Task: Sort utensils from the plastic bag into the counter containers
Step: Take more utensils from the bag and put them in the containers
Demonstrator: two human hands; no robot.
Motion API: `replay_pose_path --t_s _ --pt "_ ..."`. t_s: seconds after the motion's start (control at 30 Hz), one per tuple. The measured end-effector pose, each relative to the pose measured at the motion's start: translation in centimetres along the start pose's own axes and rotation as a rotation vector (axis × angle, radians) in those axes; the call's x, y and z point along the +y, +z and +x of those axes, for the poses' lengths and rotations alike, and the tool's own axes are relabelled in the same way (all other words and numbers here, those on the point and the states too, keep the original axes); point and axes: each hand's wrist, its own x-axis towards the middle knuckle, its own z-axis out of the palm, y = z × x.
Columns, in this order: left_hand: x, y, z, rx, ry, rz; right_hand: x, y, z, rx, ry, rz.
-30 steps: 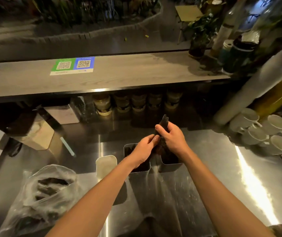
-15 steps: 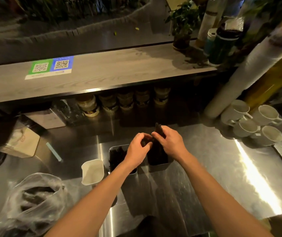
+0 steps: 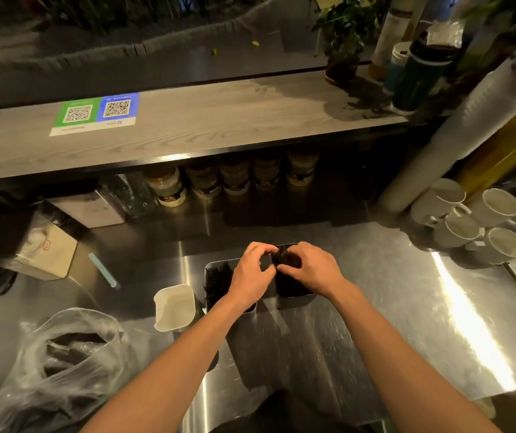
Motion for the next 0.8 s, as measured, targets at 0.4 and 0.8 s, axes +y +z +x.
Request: replay_pose_path --t_s 0.4,0.8 --pt "-0.6 -3.3 -2.1 0.069 0.015 -0.109 -4.1 -0.2 -1.4 0.141 0.005 0.124" --pt "-7.5 -14.2 -7.6 0.312 -0.104 -0.201 -17.7 3.9 0.1 0.009 -0.129 0.527"
